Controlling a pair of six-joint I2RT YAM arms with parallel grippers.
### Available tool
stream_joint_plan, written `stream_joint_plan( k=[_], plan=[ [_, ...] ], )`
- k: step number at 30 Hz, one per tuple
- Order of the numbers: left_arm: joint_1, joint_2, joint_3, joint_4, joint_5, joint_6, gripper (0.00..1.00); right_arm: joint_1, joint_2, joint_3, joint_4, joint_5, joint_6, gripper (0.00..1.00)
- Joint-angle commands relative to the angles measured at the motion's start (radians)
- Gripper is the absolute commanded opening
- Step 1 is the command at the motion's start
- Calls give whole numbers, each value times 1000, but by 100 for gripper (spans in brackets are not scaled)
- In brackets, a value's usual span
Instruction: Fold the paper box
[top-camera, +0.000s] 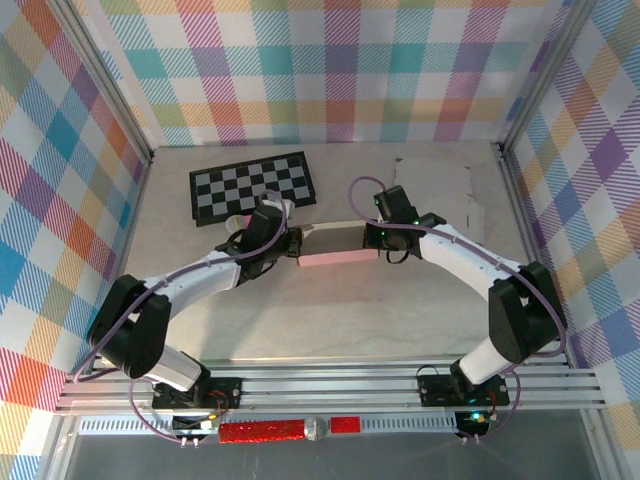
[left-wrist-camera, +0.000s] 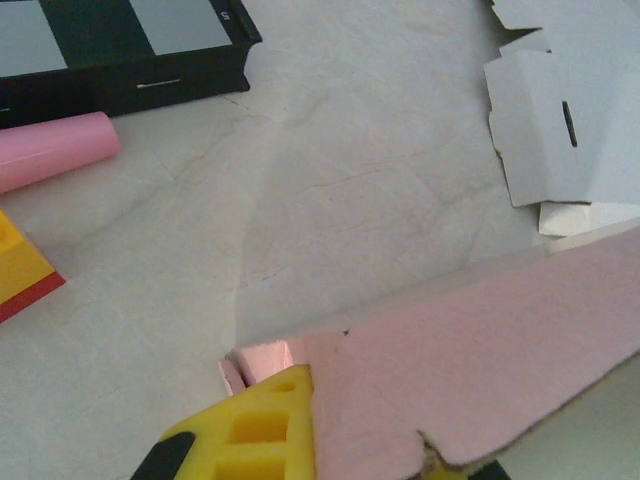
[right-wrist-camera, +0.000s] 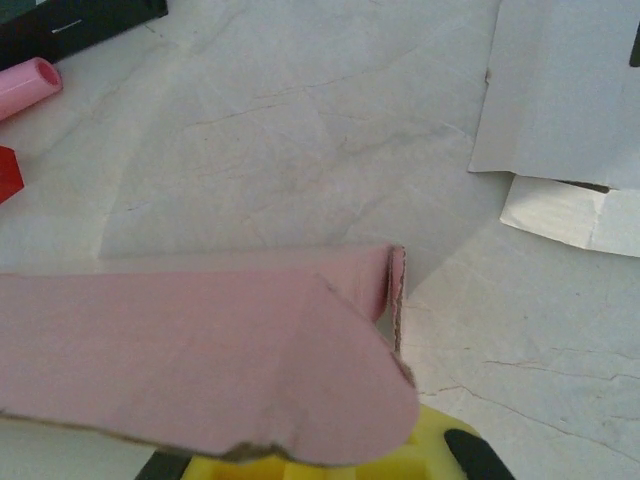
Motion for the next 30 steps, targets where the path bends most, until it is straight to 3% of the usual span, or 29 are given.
stream_joint_plan(
  k=[1, 8, 11, 16, 21, 26, 30],
  plan=[
    [-51, -34, -20, 62, -42, 31, 0, 13, -30, 5, -97, -31, 27, 10],
    [-104, -47, -40, 21, -161, 35, 0, 14, -124, 52, -319, -119, 199, 51],
    [-129, -50, -50, 18, -196, 22, 0, 13, -192, 27, -368, -167, 306, 59],
    [-166, -43, -56, 13, -241, 4, 0, 13, -303, -8, -367, -244, 491, 64],
    [-193, -49, -65, 7, -277, -11, 0, 8, -362, 2, -345, -227, 732, 64],
    [-224, -57, -72, -6, -311, -23, 0, 15, -331, 2, -214, -236, 1061, 63],
    [-259, -57, -76, -18, -355, -34, 0, 34, -277, 13, -110, -183, 1201, 61]
  ],
)
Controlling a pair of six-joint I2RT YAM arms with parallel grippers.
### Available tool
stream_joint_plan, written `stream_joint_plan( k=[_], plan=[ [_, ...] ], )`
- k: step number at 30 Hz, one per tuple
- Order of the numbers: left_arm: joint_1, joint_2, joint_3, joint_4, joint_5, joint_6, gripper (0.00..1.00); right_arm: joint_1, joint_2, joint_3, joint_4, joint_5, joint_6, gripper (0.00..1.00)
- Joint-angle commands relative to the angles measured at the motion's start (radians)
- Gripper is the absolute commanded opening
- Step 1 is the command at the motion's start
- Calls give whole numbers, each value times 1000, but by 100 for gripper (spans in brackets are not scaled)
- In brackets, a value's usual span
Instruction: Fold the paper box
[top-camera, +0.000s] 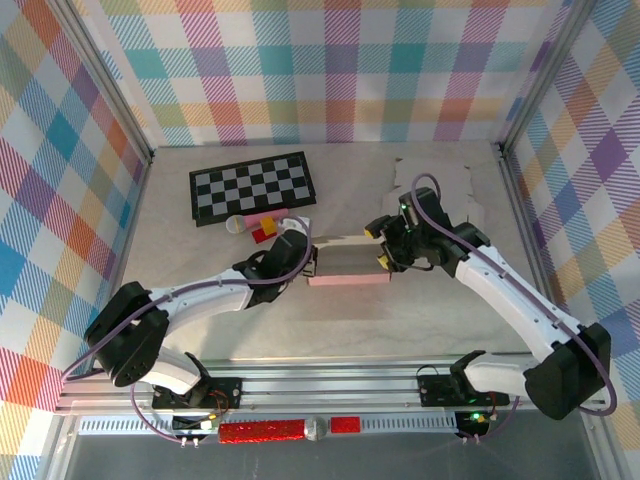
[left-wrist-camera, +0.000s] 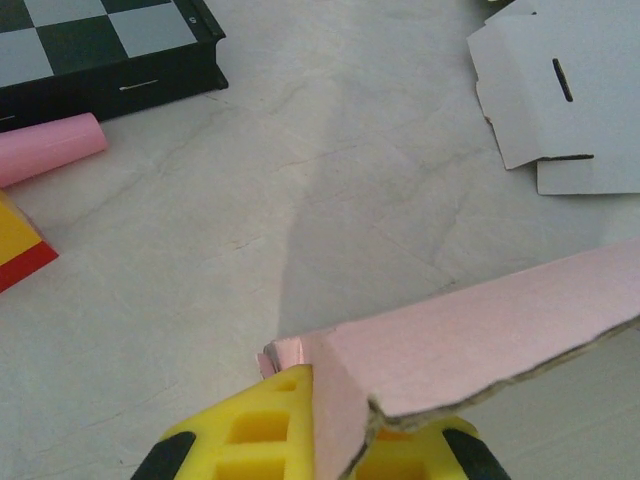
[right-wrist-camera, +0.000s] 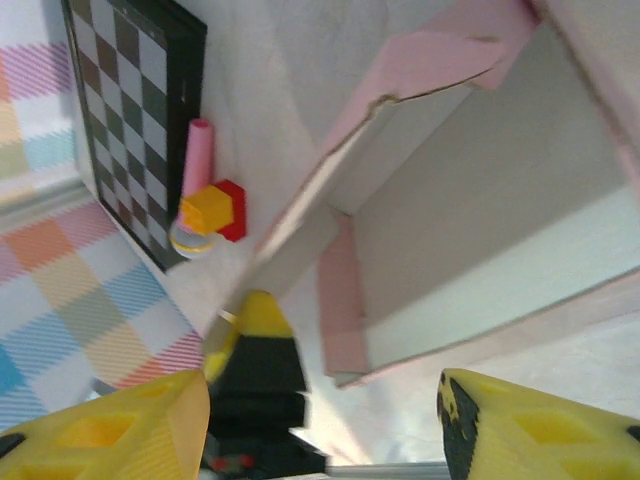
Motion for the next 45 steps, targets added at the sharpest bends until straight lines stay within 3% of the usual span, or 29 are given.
stream_joint_plan(
  k=[1, 7, 14, 28, 32, 37, 38, 45],
  plan=[
    [-37, -20, -24, -36, -58, -25, 0, 15, 56, 24, 101, 42, 208, 61],
    [-72, -22, -36, -44, -108, -48, 0, 15, 148, 63, 85, 25, 269, 56],
    [-106, -16, -35, -55, -143, -53, 0, 13, 151, 10, 135, 61, 265, 44],
    [-129, -22, -28, -89, -163, -55, 0, 5, 135, -93, 164, 5, 225, 10],
    [-133, -36, 1, -160, -144, -89, 24, -4, 104, -145, 183, -2, 209, 0],
    [-144, -145, -12, -253, -82, -162, 38, -10, 78, -201, 196, -20, 202, 0],
    [-144, -179, -18, -270, -58, -176, 44, -10, 75, -211, 203, -23, 202, 0],
    [-149, -397, -29, -445, 28, -253, 47, -19, 70, -240, 205, -46, 175, 0]
  ],
)
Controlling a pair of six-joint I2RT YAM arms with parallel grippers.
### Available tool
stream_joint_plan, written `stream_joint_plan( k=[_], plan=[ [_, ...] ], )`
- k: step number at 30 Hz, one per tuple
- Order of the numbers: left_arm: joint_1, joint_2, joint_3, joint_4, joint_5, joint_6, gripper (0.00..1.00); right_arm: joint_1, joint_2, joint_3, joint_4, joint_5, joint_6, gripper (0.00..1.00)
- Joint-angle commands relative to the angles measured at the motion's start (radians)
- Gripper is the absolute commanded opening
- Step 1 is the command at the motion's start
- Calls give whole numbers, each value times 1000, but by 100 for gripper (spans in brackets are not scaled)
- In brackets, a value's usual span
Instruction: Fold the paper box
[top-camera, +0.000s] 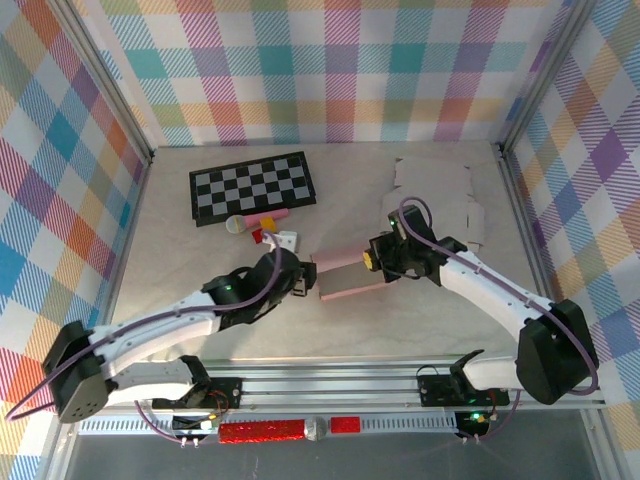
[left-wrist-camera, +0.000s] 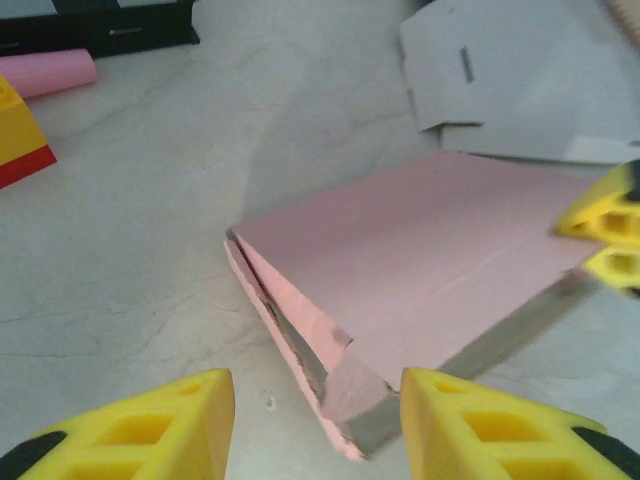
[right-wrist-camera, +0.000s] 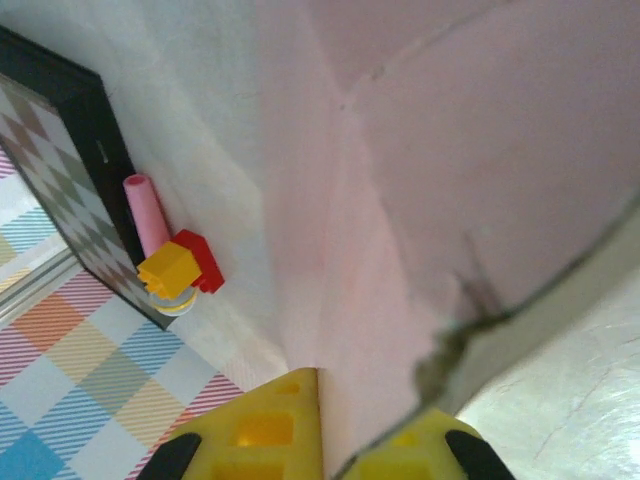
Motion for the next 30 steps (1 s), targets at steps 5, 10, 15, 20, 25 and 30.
stream_joint_plan(
  k=[5, 10, 15, 20, 25, 30],
  plan=[
    [-8, -120, 22, -189, 26, -70, 51, -10, -2, -57, 1, -31, -119, 0],
    [5, -61, 44, -160, 28, -98, 56, -21, 13, -132, 90, -62, -208, 4],
    [53, 60, 67, -103, 163, -158, 56, -24, 19, -169, 140, -70, -219, 5],
    [98, 206, 107, -113, 268, -219, 58, -25, 36, -169, 119, -83, -231, 9],
    [161, 314, 82, -29, 360, -308, 59, -24, 35, -173, 85, -84, -230, 13],
    [211, 400, 95, 85, 413, -338, 58, -26, 30, -173, 64, -82, -234, 16]
  ],
)
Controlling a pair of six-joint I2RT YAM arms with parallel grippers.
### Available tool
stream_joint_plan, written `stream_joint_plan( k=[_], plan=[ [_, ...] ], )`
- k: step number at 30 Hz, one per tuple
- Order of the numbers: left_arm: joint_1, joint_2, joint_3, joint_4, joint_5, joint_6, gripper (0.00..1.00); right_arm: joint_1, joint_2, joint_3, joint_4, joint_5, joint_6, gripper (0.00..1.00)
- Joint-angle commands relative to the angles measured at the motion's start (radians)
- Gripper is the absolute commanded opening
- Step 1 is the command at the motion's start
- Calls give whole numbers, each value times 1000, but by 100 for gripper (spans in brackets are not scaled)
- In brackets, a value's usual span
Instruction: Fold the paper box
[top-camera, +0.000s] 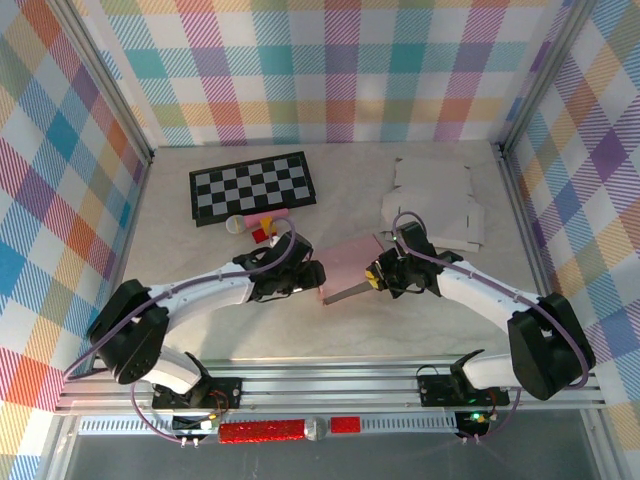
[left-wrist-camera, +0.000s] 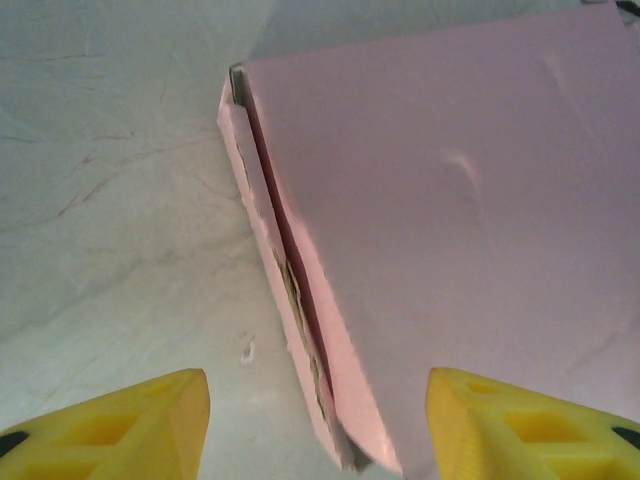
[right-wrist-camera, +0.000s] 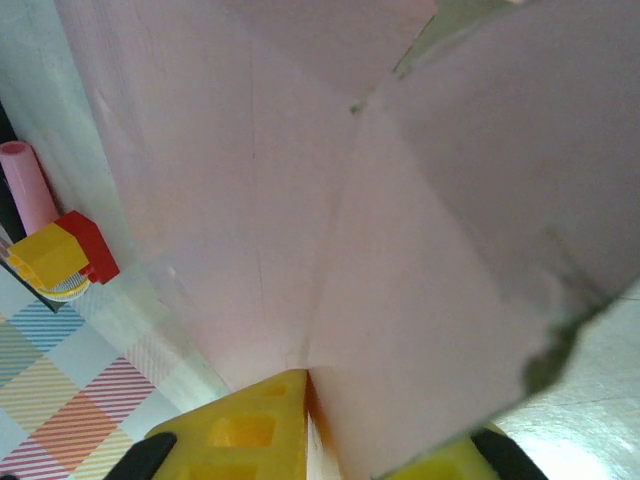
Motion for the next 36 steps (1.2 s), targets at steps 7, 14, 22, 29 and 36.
stream_joint_plan(
  k=[7, 14, 22, 29, 36],
  plan=[
    [26, 100, 34, 63, 109, -72, 50, -5, 13, -6, -41, -12, -16, 16],
    [26, 128, -4, 129, 123, -111, 38, -5, 14, -5, -54, -18, -18, 17],
    [27, 131, -15, 119, 82, -71, 26, -29, -27, 106, -304, -20, -279, 53],
    [27, 130, -1, 91, 75, -39, 25, -168, -116, 235, -558, 19, -745, 67],
    [32, 148, 15, 65, 80, -6, 25, -264, 144, 406, -577, -5, -1103, 65]
  ],
)
